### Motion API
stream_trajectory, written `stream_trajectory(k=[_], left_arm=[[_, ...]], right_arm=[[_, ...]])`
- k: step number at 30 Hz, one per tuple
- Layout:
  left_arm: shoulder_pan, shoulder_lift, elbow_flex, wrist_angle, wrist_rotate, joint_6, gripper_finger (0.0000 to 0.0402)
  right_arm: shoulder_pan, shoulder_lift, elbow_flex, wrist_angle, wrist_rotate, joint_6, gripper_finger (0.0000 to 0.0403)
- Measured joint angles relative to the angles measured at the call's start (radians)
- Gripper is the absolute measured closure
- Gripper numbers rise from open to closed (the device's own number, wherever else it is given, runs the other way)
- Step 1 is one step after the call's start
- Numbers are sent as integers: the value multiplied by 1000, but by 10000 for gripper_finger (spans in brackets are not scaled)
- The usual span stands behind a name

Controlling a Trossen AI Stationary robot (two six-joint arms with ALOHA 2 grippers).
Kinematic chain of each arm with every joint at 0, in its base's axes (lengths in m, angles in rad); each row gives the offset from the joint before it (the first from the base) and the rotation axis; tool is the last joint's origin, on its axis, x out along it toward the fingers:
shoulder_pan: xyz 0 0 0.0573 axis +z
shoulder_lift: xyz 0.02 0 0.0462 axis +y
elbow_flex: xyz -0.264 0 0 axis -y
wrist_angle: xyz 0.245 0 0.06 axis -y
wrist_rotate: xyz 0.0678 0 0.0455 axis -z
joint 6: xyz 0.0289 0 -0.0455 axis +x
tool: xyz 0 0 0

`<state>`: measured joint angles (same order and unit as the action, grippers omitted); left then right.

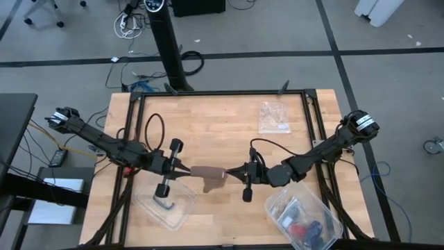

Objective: Roll bandage
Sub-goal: Roll the brown bandage

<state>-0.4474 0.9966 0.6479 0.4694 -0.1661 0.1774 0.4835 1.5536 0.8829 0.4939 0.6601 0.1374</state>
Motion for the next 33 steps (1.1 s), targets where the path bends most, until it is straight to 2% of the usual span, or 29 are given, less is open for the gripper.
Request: stream_trajectory(k=[3,9,18,26,31,33], left_arm=[[1,-6,0,9,0,2,401],[13,-6,21,17,1,29,401],[42,-6,52,5,3,59,401],[42,-6,53,3,3,59,401],[42,-6,53,-3,3,59,401],[42,-6,53,-6,3,58,401]], right_arm=[[-3,0,0,10,0,8,402],[-34,0,0,129,-14,-83,400],[-87,-1,0,161,-36,-97,381],[-83,-16,0,137,-36,-122,315],[-29,-89,-1,-17,-41,-79,264],[-10,-112,-1,-104,-74,-42,247]])
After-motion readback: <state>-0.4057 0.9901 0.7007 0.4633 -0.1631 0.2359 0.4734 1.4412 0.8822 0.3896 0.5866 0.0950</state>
